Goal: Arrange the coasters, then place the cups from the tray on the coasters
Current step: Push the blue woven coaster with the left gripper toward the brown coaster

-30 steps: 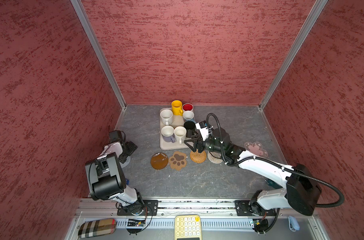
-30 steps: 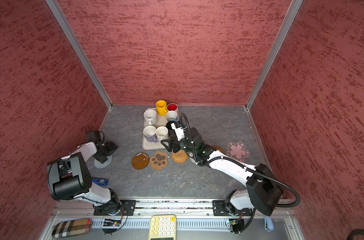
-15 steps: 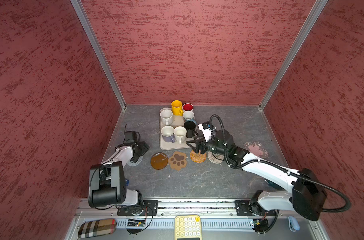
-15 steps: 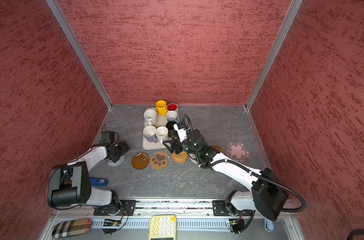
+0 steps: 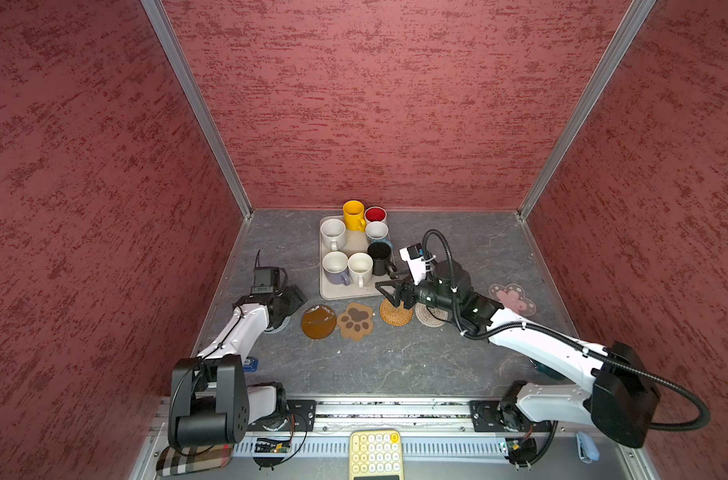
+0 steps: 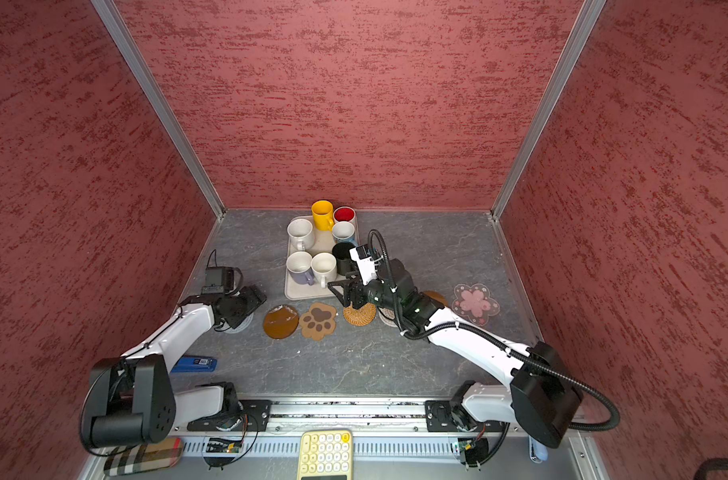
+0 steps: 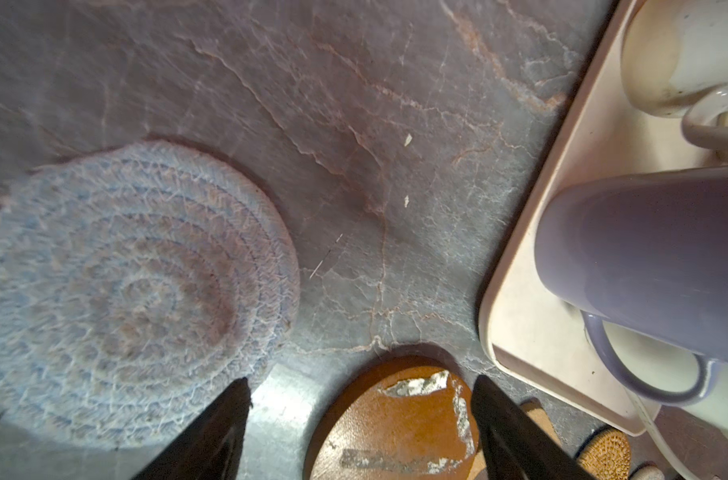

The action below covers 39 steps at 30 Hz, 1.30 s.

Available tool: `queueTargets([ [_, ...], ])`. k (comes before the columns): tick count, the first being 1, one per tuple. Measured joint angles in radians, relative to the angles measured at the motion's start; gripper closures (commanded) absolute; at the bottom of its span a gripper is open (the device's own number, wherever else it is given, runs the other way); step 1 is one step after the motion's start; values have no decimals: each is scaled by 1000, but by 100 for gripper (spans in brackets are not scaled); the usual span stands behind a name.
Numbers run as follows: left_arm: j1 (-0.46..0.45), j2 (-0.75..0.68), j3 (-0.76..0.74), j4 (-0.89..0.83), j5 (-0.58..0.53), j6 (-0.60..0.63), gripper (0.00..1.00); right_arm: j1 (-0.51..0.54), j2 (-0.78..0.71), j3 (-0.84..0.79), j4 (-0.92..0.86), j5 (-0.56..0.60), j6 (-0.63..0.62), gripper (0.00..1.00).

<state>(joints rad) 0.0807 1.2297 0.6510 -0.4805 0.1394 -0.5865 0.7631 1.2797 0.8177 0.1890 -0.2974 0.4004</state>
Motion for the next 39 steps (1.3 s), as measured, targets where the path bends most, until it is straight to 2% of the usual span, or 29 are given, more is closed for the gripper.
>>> queueTargets([
  [5,53,-16,40,-47,-6,35,17,0,-1,-4,-1,3,4,26],
  [10,119,60,69,-57,-10,70,17,0,-4,-19,-1,6,12,26],
  [15,140,119,56,-35,-10,79,17,0,-5,-21,-2,10,15,26],
  [20,132,142,22,10,-11,79,18,0,-12,-24,-4,14,15,26],
  [26,113,103,-30,79,-22,74,18,0,-11,-24,-7,15,21,26],
  [34,14,33,-79,80,-29,51,18,0,12,-24,-7,14,31,26],
  [39,-14,-26,-103,65,-26,26,18,0,30,-24,-6,13,36,26],
])
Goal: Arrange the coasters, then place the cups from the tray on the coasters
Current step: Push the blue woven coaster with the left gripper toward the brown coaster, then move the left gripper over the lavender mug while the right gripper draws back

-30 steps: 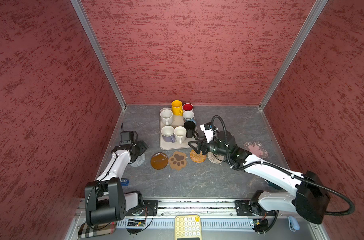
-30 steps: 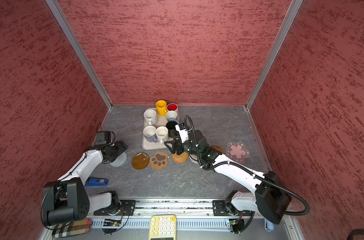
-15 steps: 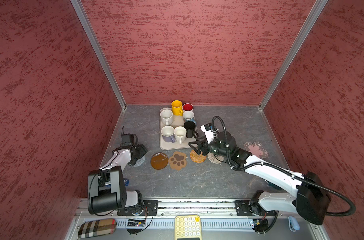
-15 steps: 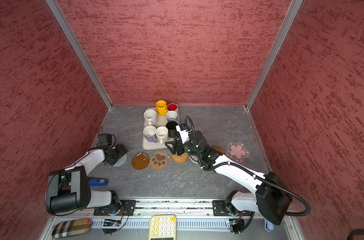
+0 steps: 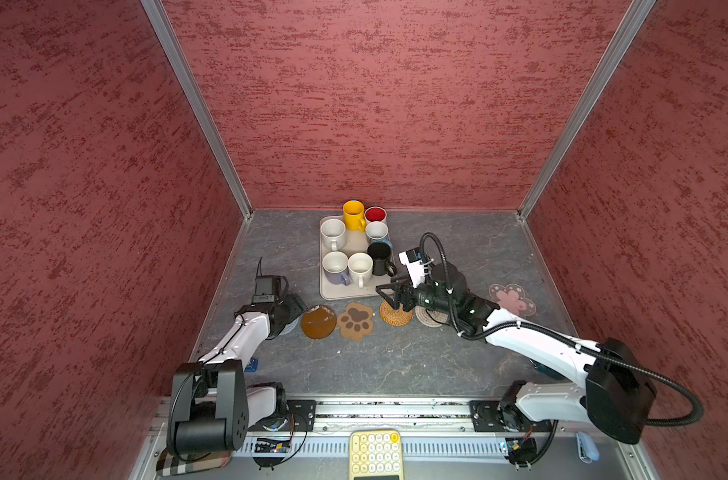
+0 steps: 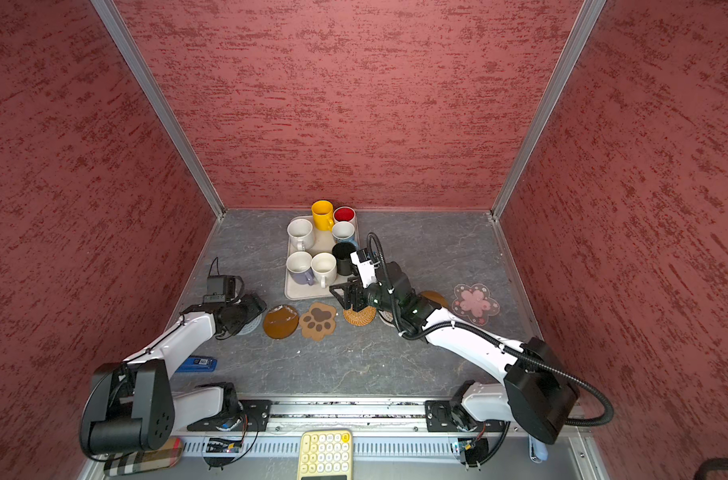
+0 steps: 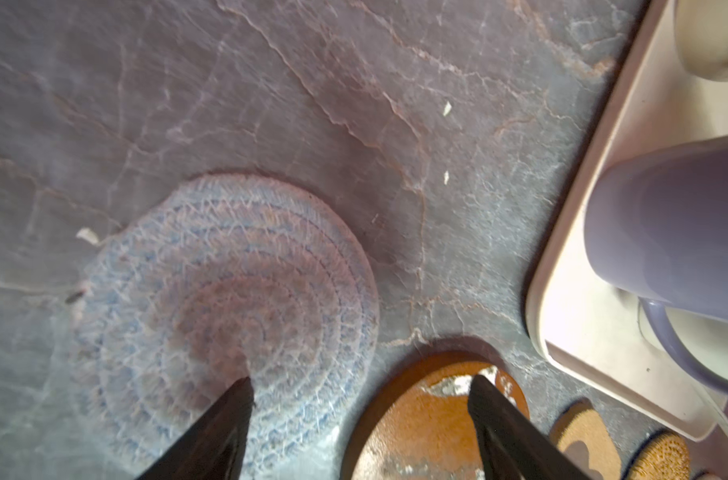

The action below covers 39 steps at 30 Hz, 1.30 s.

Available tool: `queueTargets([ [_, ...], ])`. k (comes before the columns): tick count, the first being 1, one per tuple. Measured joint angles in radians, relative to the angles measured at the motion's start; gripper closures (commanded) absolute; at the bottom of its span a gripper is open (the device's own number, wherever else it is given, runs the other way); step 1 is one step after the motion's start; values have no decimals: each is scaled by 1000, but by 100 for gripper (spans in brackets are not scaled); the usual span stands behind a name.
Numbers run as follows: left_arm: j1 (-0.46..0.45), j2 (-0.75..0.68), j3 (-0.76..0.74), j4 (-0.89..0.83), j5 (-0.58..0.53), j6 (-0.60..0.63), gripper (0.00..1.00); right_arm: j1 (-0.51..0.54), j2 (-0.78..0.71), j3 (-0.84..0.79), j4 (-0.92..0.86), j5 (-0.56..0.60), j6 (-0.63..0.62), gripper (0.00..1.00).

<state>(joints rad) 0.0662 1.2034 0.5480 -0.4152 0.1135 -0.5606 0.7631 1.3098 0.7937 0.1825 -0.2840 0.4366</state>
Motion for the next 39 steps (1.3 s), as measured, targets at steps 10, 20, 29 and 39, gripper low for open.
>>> queueTargets([
  [10,-8,-127,16,-85,0,-8,18,0,22,19,-1,0,5,27],
  [20,-124,-203,190,-199,-83,-5,26,0,22,101,-127,134,-5,27],
  [29,-373,-110,312,-276,-236,-1,19,-22,-35,111,-193,256,-8,18],
  [39,-506,67,397,-276,-336,-4,20,-99,-102,50,-219,304,-26,16],
])
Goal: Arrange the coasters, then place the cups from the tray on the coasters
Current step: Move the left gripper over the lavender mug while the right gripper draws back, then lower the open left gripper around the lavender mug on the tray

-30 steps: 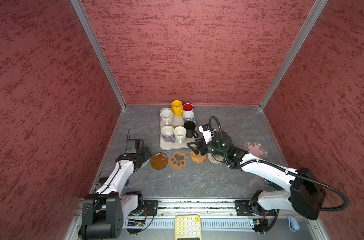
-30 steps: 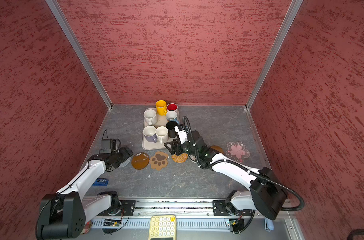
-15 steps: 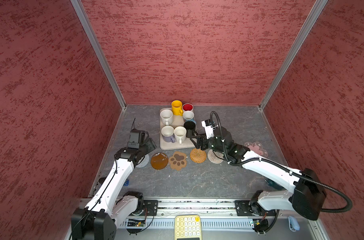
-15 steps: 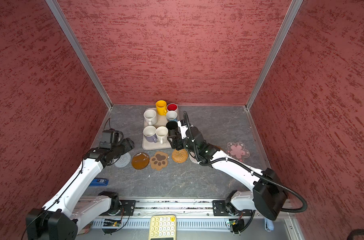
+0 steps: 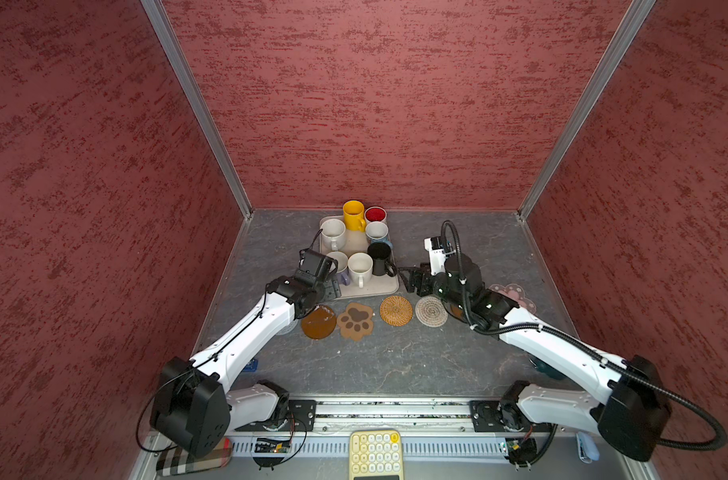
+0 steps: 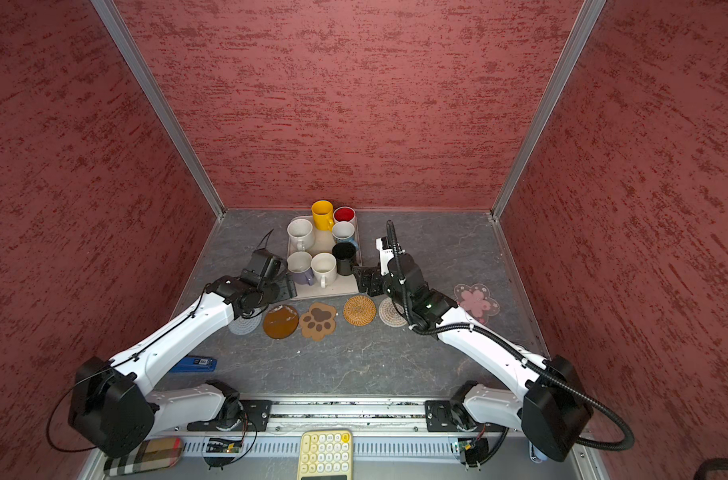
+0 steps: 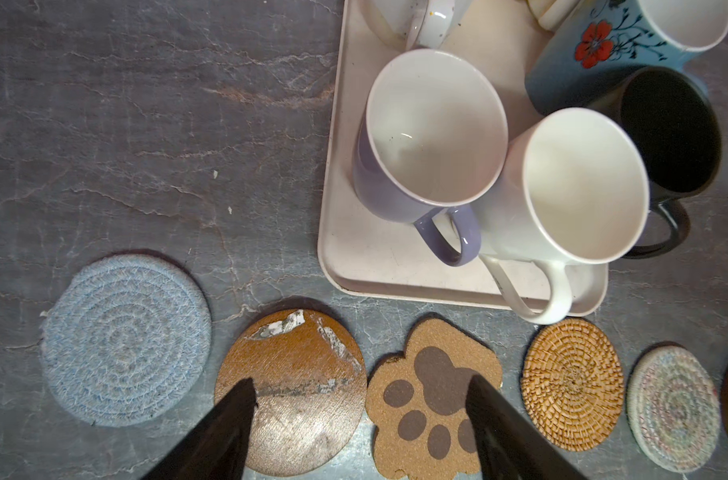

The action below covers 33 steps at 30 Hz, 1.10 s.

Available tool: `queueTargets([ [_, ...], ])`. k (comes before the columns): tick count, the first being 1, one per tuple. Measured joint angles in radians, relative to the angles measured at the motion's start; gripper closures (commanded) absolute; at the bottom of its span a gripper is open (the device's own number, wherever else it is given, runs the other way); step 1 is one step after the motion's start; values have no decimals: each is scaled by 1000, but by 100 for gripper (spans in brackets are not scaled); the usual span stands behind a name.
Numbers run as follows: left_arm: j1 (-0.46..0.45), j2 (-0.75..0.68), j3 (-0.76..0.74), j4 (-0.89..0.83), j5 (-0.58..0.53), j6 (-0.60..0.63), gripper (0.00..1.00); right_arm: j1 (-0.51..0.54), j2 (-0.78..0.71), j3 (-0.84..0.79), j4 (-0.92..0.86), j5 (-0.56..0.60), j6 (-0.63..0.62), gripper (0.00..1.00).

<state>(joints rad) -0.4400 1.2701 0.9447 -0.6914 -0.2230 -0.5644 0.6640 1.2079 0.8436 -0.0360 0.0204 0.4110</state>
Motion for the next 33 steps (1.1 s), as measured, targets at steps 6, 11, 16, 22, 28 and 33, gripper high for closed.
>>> queueTargets([
  [6,-15,117,61,17,-26,-9,19,-47,-7,-52,1,33,26,16],
  [11,-18,187,107,35,-32,-19,16,-65,-30,-87,13,76,43,16],
  [16,-19,257,147,64,-33,-31,15,-72,-38,-105,41,108,46,15],
  [22,-15,330,165,87,-21,-44,15,-89,-37,-110,62,131,40,15],
  [28,5,378,181,98,1,-53,15,-108,-34,-121,89,138,33,15],
  [33,16,409,212,117,16,-52,17,-117,-10,-121,100,138,32,15],
])
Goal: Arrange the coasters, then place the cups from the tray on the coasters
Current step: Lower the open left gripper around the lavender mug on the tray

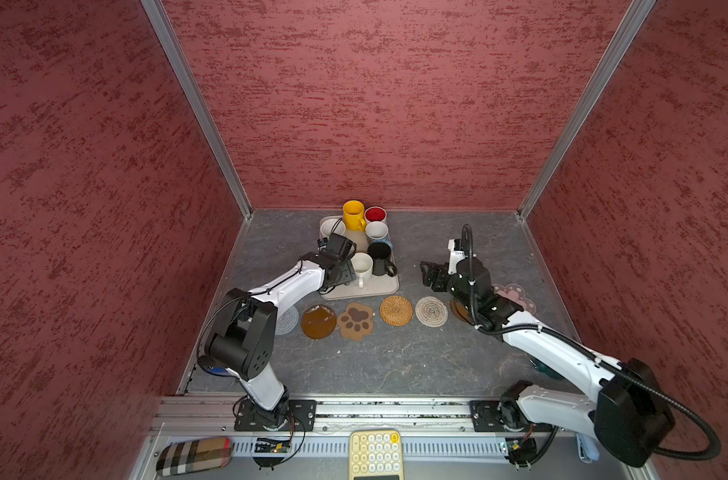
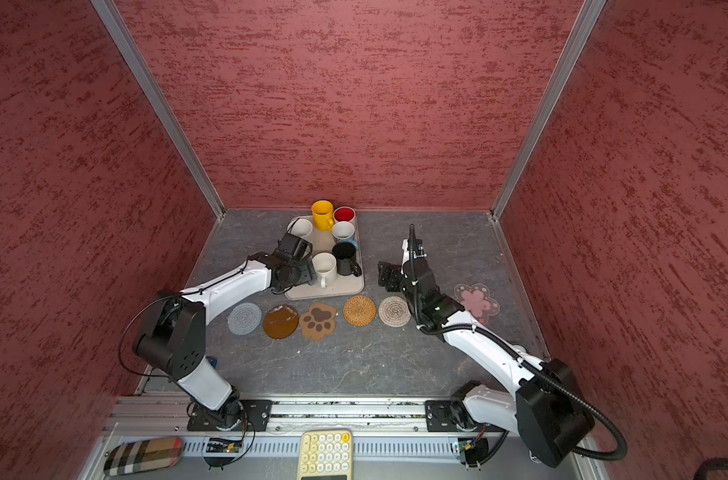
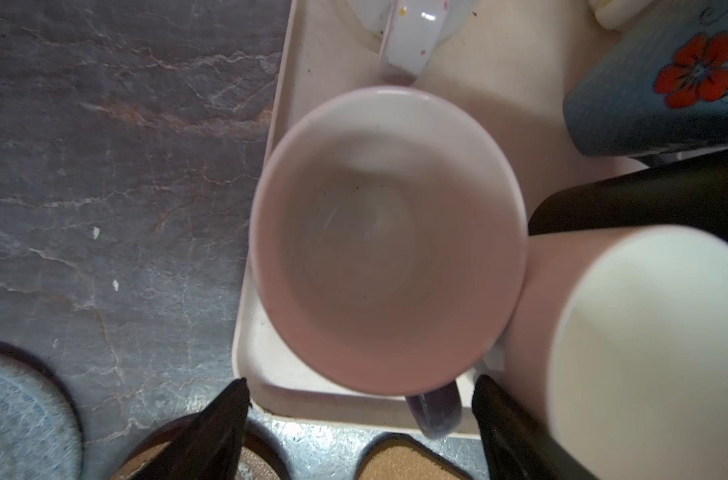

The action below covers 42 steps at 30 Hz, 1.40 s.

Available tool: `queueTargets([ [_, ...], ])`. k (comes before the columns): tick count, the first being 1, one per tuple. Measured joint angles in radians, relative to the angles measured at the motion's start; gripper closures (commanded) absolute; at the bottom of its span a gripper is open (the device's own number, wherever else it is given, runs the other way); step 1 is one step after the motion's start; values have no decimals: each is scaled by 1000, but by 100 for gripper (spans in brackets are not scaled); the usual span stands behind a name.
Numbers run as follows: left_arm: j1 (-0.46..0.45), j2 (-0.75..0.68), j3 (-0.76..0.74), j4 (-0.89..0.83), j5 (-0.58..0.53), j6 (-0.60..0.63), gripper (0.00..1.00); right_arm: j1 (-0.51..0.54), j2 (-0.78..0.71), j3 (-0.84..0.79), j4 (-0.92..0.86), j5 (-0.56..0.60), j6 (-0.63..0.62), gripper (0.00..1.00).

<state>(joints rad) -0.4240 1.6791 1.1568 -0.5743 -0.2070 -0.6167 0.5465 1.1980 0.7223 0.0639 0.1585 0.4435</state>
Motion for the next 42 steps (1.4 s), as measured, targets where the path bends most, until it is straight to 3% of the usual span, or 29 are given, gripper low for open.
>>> queueTargets([
  [11,23,13,-23,32,30,3,34,-10,22,0,14,-2,-3,15],
  [23,67,-66,-114,44,55,20,55,-11,42,0,15,-18,-2,15],
  [42,71,-69,-119,84,100,72,90,-11,58,0,14,-23,-2,15],
])
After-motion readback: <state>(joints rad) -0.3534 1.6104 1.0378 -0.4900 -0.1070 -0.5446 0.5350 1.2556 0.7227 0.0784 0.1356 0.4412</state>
